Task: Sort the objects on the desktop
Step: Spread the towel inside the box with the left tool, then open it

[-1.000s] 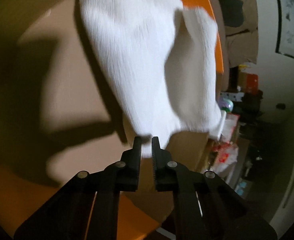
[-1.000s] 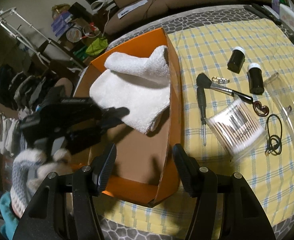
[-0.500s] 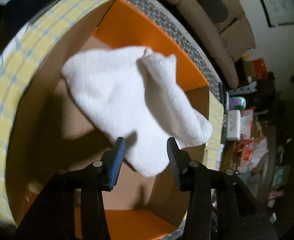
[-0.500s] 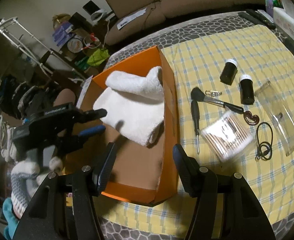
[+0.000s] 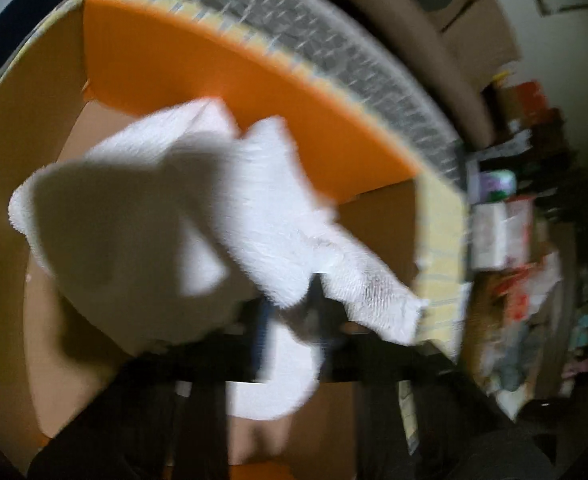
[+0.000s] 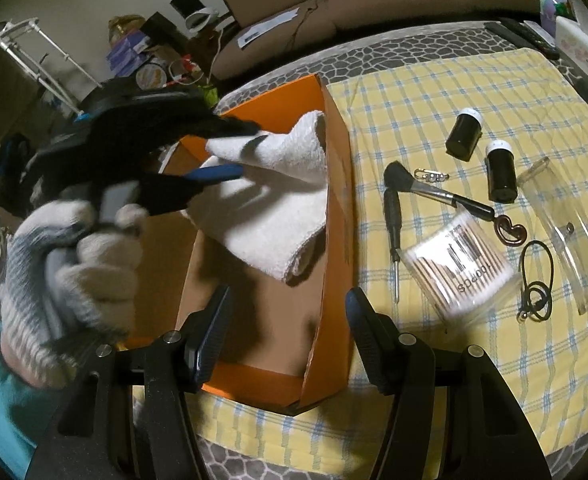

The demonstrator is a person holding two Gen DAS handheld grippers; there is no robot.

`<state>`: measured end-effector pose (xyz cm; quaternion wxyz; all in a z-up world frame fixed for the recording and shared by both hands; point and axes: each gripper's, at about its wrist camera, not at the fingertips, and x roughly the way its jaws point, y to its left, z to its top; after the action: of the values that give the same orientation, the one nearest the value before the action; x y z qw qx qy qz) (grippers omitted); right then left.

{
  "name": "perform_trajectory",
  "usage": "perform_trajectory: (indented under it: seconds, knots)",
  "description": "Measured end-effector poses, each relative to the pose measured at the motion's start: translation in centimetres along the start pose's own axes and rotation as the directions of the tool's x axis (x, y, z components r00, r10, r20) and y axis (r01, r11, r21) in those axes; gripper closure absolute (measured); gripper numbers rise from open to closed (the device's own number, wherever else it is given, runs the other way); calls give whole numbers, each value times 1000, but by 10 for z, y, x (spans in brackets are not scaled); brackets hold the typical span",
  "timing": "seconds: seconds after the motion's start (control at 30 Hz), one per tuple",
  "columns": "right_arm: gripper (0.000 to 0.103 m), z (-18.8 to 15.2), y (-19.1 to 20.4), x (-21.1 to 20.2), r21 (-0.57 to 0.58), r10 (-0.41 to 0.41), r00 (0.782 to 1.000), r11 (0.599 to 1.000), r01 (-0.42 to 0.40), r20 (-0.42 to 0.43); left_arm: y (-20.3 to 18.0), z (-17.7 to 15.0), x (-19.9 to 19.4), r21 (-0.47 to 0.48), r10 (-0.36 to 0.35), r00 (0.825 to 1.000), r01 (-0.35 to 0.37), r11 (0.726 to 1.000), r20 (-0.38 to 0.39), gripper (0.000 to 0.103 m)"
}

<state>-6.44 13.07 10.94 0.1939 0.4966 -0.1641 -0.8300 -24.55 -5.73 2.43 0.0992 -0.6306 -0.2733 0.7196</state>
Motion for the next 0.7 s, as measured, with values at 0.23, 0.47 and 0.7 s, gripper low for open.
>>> perform_trajectory:
  seconds: [0.23, 0.47, 0.7]
  knots:
    - [42, 1, -3, 2, -5, 4, 1000, 1000, -4, -2, 24, -16, -2, 117, 152, 988, -153, 981, 16, 92]
    - [42, -4, 8, -8, -29, -14, 1000, 999, 14, 7, 4, -22, -39, 109, -30, 999, 27, 994, 32, 83]
    - [42, 0, 11, -23, -36, -13, 999, 999, 14, 37, -35, -15, -57, 159, -122, 991, 112, 981, 55, 82]
